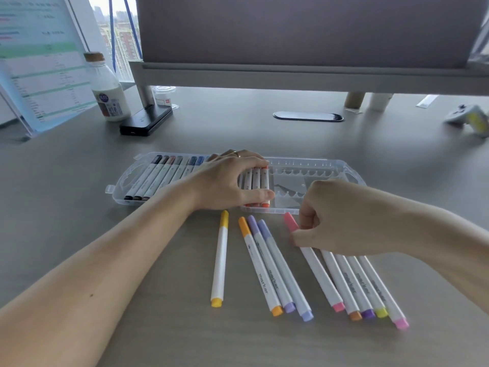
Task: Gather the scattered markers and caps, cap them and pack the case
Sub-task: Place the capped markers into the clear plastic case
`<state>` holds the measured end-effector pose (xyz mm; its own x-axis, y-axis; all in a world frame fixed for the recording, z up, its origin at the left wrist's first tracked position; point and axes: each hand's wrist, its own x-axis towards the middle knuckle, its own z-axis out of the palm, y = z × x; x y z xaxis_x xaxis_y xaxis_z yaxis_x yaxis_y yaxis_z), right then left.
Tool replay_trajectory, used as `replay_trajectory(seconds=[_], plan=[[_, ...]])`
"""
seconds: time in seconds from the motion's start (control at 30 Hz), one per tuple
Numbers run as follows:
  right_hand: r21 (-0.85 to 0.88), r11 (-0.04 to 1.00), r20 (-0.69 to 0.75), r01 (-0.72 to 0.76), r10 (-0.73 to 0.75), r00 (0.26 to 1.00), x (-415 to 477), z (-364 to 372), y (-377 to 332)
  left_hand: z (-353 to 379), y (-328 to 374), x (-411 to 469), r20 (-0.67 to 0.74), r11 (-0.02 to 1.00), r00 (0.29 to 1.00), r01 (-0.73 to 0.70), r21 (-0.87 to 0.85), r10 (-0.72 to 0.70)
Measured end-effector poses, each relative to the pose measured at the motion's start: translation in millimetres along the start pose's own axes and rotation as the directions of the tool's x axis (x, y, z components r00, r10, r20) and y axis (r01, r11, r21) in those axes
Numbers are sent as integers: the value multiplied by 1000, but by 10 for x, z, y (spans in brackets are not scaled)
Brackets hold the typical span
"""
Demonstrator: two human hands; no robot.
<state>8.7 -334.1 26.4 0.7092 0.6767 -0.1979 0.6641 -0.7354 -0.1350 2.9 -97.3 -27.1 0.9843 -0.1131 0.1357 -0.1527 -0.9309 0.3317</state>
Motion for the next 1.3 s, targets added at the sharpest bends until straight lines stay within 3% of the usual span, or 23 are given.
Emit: replay_trajectory(seconds=[0.1, 0.2, 0.33, 0.4, 0.47, 0.57, 0.8, 1.03, 1.3], plan=[[136, 991, 39, 7, -12, 999, 38, -133, -10, 4, -7, 3, -7, 1000, 1000, 4, -13, -4], [399, 916, -4, 44, -46, 999, 167, -248, -10, 10, -11, 13, -2, 999, 1000, -2, -34, 2], [820, 568, -79, 72, -12, 997, 478, -295, 50, 19, -19, 23, 23, 999, 1000, 6, -45, -5], [910, 412, -70, 50, 33, 997, 604, -267, 117, 17, -16, 17, 26, 999, 1000, 17, -29, -16], [937, 347, -44, 22, 55, 998, 693, -198, 195, 10, -4, 10, 34, 1000, 999, 17, -12, -17], [929, 369, -23, -7, 76, 997, 758, -103, 278, -6, -2, 11, 41, 1000, 999, 17, 2, -17], [836, 548, -82, 4, 117, 990, 830, 10, 347, -7, -35, 44, 36, 1000, 999, 12, -14, -12], [808, 590, -127, 11, 155, 980, 825, 38, 302, -17, -22, 19, 37, 1000, 999, 10, -23, -9], [779, 627, -181, 22, 191, 965, 870, 77, 173, -63, 97, -12, -196, 990, 980, -66, -125, 41]])
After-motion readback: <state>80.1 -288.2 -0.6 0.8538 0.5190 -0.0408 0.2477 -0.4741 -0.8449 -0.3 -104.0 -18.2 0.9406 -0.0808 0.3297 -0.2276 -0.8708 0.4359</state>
